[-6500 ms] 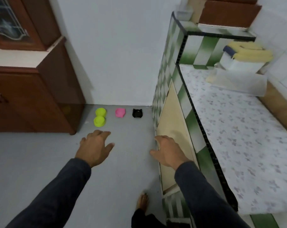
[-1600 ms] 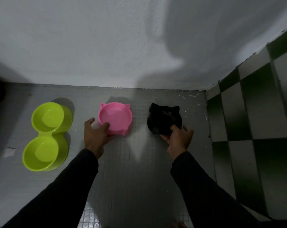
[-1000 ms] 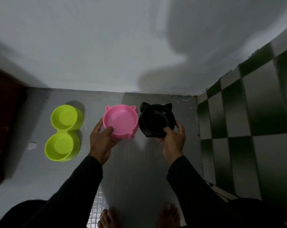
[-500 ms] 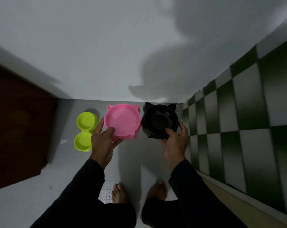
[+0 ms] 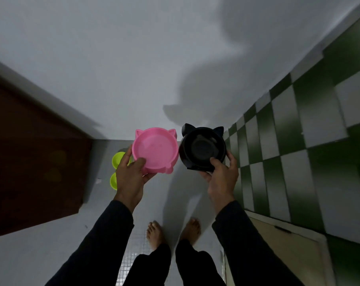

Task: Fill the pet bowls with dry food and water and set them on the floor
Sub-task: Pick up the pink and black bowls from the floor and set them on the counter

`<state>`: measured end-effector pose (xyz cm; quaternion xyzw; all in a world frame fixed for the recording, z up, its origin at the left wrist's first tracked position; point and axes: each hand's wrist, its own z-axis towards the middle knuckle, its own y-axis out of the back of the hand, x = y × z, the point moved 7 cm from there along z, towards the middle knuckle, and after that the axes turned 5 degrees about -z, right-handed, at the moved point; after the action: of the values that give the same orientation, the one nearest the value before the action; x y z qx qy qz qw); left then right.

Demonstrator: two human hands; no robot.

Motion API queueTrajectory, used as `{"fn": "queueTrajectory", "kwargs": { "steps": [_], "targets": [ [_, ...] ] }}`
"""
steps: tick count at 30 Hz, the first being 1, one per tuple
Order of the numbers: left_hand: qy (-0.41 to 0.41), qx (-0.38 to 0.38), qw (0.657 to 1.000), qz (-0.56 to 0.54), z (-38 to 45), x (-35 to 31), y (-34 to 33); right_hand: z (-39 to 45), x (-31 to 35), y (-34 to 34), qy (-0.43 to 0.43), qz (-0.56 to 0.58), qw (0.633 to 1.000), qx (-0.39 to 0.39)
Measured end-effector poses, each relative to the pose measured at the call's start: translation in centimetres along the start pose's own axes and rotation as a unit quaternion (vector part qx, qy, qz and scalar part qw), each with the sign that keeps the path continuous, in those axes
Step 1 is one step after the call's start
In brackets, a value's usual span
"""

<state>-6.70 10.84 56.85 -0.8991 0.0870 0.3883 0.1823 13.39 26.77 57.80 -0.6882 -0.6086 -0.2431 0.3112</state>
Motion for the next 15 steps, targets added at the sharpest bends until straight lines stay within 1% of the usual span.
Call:
{"fn": "queueTrajectory", "kwargs": {
  "steps": [4, 6, 15],
  "targets": [
    [-0.011, 0.016, 1.0, -0.023, -3.0, -3.5, -0.9, -4.0, 3.3, -0.5, 0.014, 0.003, 1.0, 0.013],
    [-0.015, 0.009, 0.999, -0.033, -4.4, -5.0, -1.2, -5.7, 4.8, -0.6, 0.024, 0.004, 1.0, 0.019],
    [-0.06, 0.019, 0.996, -0.057, -9.3, -10.8, -3.9, -10.9, 12.0, -1.6, 0.085, -0.004, 0.995, 0.058]
  ]
}}
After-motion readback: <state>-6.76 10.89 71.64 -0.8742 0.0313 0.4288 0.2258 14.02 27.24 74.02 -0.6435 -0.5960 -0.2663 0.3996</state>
